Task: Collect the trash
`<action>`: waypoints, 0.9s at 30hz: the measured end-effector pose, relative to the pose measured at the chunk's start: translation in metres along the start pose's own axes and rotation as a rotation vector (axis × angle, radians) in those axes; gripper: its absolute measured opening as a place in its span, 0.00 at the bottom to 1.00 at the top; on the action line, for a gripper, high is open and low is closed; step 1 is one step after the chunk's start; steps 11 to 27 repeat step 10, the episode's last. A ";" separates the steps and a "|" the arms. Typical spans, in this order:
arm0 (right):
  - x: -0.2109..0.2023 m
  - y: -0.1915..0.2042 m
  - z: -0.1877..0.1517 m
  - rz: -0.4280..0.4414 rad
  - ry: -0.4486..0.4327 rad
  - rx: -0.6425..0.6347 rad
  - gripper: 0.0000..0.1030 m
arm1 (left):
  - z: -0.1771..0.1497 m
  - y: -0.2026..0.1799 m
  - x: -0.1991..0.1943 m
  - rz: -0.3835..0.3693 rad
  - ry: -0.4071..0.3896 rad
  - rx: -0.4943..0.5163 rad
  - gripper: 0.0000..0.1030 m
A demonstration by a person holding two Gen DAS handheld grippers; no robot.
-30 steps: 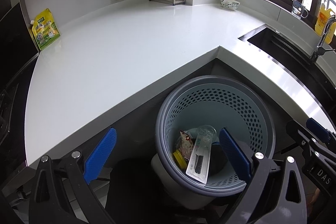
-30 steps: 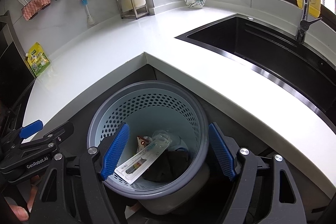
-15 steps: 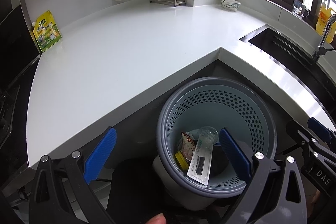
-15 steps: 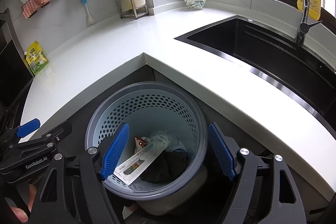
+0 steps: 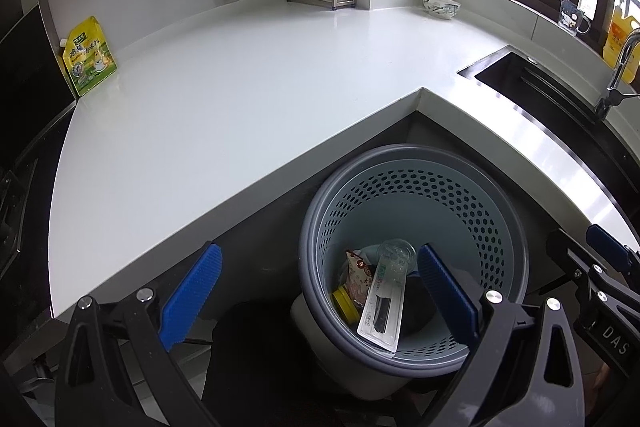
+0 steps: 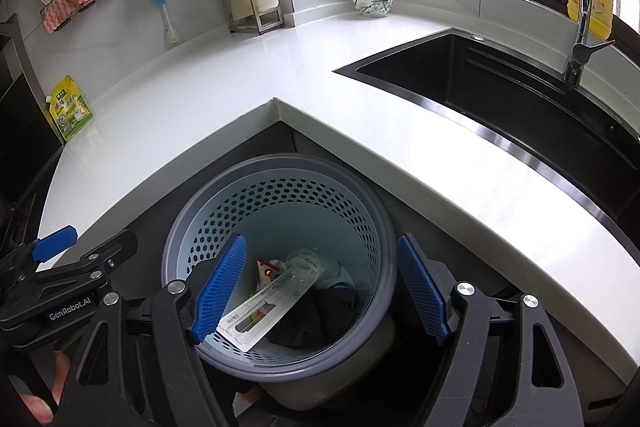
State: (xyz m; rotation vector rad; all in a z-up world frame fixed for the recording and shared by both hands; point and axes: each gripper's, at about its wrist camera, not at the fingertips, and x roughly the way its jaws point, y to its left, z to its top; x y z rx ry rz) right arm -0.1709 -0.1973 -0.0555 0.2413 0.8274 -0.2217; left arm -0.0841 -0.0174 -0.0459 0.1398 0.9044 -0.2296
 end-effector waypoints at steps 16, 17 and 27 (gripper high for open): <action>0.000 0.000 -0.001 0.001 0.001 0.002 0.72 | -0.001 0.000 0.002 0.014 0.007 -0.005 0.94; 0.000 0.000 -0.001 0.001 0.001 0.002 0.72 | -0.001 0.000 0.002 0.014 0.007 -0.005 0.94; 0.000 0.000 -0.001 0.001 0.001 0.002 0.72 | -0.001 0.000 0.002 0.014 0.007 -0.005 0.94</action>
